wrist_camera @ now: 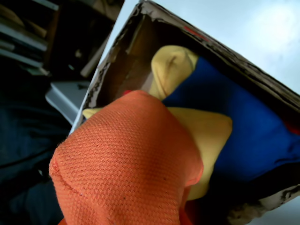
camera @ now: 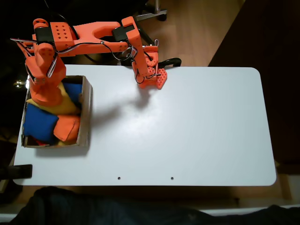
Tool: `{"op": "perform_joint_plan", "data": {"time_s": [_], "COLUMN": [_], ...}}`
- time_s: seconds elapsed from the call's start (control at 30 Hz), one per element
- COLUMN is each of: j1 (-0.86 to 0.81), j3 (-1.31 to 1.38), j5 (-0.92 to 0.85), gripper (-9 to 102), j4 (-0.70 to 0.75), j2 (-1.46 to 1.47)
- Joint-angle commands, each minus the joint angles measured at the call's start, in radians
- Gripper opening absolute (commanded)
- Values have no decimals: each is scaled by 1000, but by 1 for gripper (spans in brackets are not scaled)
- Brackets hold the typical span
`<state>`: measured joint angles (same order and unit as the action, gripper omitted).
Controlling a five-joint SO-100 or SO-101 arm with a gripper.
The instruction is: Grasp a bag and put it in the box.
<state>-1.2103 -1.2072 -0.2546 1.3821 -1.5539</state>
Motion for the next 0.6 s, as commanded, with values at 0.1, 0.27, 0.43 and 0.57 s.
{"op": "perform_joint_plan", "data": {"time_s": [0.1,0.27,0.43,0.57], "j1": [-18,-20,-18,-17], "j3": [61,32,8,-15], "j5": [-43,-48,-51,-38], "gripper": [1,14,28,36], "j4": [6,6,6,3], "j2": [0,-3,-21,-41]}}
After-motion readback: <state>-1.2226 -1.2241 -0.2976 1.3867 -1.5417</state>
